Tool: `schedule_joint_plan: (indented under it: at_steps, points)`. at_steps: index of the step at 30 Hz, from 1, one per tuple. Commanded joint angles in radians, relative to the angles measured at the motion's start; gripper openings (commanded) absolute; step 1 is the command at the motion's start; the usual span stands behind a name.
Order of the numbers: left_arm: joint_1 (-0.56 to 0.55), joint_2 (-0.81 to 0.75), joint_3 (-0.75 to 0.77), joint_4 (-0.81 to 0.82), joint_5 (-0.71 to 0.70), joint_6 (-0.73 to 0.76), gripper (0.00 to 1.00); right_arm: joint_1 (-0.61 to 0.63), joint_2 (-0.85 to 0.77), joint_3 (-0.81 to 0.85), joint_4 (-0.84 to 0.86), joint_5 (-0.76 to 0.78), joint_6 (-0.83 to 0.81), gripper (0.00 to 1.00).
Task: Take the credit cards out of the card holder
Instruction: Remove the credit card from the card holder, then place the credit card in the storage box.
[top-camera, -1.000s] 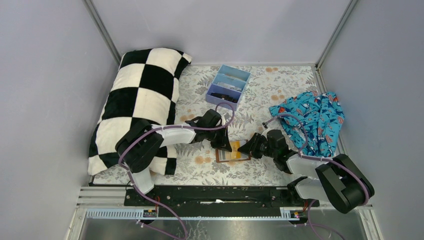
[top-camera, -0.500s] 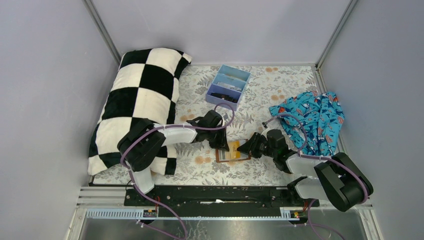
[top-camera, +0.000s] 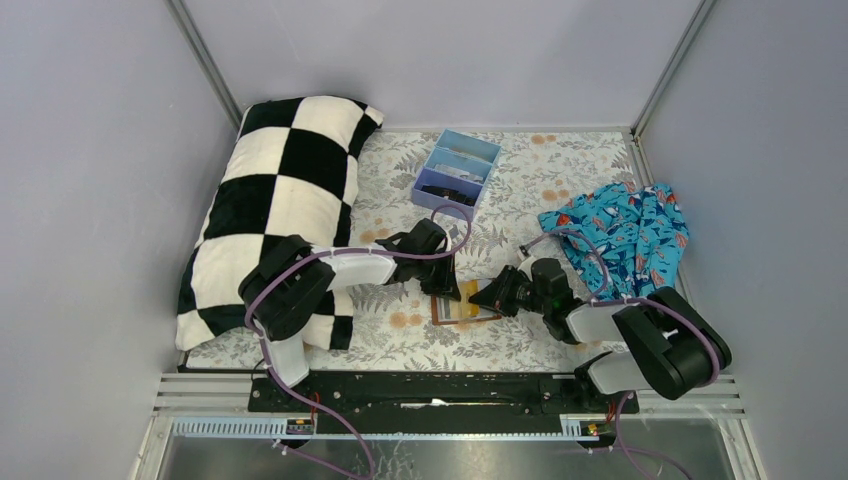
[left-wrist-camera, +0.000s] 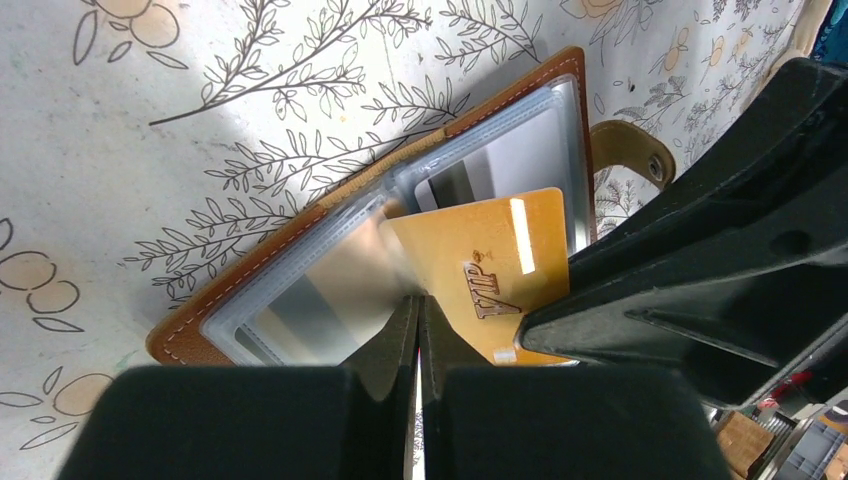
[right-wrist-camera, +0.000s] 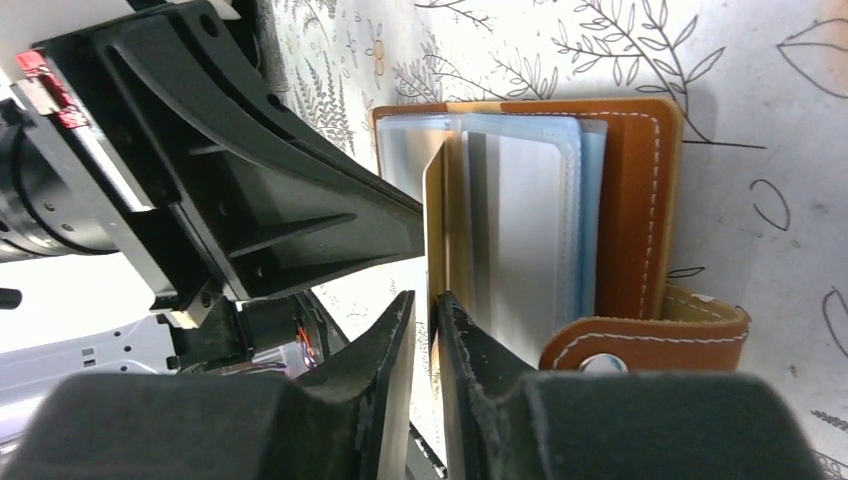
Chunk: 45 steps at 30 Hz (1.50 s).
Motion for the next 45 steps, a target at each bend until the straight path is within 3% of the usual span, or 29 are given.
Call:
schedule_joint_plan:
  at_steps: [1, 5, 9, 13, 23, 33, 36, 40, 45]
  points:
    - [-0.002, 0.046, -0.013, -0.052, -0.067, 0.04, 0.02, 0.007, 0.011, 0.036, -0.016, -0.011, -0.02, 0.18]
    - [-0.002, 0.026, -0.009, -0.062, -0.07, 0.042, 0.01, 0.006, -0.059, 0.078, -0.197, 0.036, -0.084, 0.0]
    - [-0.002, -0.042, 0.018, -0.096, -0.068, 0.051, 0.02, 0.007, -0.221, 0.163, -0.476, 0.159, -0.207, 0.0]
    - [-0.001, -0.14, 0.057, -0.14, -0.075, 0.067, 0.03, 0.007, -0.351, 0.235, -0.626, 0.232, -0.316, 0.0]
    - [0.073, -0.412, 0.089, -0.258, -0.093, 0.09, 0.1, 0.007, -0.41, 0.441, -0.724, 0.362, -0.462, 0.0]
    - [0.246, -0.473, 0.109, -0.322, -0.036, 0.131, 0.12, -0.02, -0.141, 0.783, -0.721, 0.509, -0.697, 0.0]
    - [0.261, -0.432, 0.179, -0.37, -0.051, 0.208, 0.13, -0.068, 0.016, 0.902, -0.705, 0.461, -0.741, 0.0]
    - [0.262, -0.388, 0.269, -0.435, -0.055, 0.297, 0.14, -0.151, 0.207, 1.108, -0.712, 0.286, -0.775, 0.0]
    - [0.285, -0.322, 0.374, -0.475, -0.17, 0.265, 0.23, -0.212, 0.394, 1.328, -0.754, 0.217, -0.79, 0.0]
